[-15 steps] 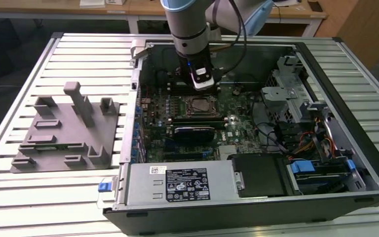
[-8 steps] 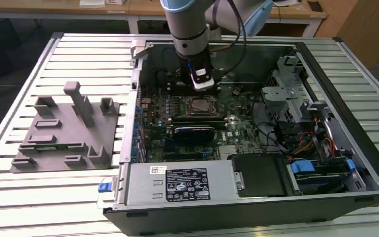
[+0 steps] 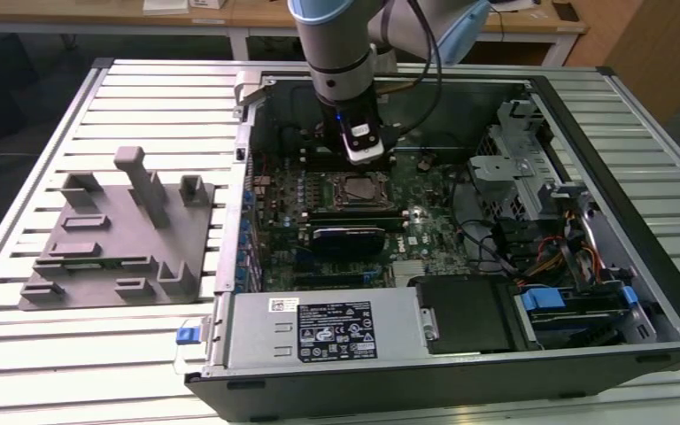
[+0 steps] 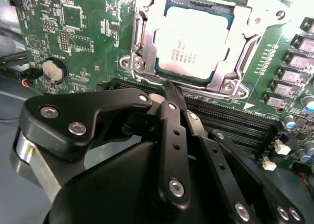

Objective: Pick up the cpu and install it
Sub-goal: 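Install the first cpu locking lever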

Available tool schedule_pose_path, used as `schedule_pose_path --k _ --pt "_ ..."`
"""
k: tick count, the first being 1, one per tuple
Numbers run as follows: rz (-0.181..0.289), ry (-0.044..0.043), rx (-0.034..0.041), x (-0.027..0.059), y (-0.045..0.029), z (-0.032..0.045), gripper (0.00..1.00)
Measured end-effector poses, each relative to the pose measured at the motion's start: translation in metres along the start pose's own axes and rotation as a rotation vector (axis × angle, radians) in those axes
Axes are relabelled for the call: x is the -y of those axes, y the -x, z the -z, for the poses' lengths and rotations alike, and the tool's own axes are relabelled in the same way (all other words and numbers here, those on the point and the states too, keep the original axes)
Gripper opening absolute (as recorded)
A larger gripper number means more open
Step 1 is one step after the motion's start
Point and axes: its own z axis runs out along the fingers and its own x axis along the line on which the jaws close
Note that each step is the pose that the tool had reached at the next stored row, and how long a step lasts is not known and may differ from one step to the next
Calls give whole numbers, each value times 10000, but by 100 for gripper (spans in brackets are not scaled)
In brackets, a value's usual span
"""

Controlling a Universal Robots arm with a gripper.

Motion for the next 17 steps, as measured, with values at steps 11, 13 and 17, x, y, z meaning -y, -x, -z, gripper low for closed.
schedule_pose_path --k 11,13,17 --pt "-14 60 -23 7 4 2 11" --pt "-14 60 -23 9 5 2 11" --pt "-15 62 -22 14 12 -2 11"
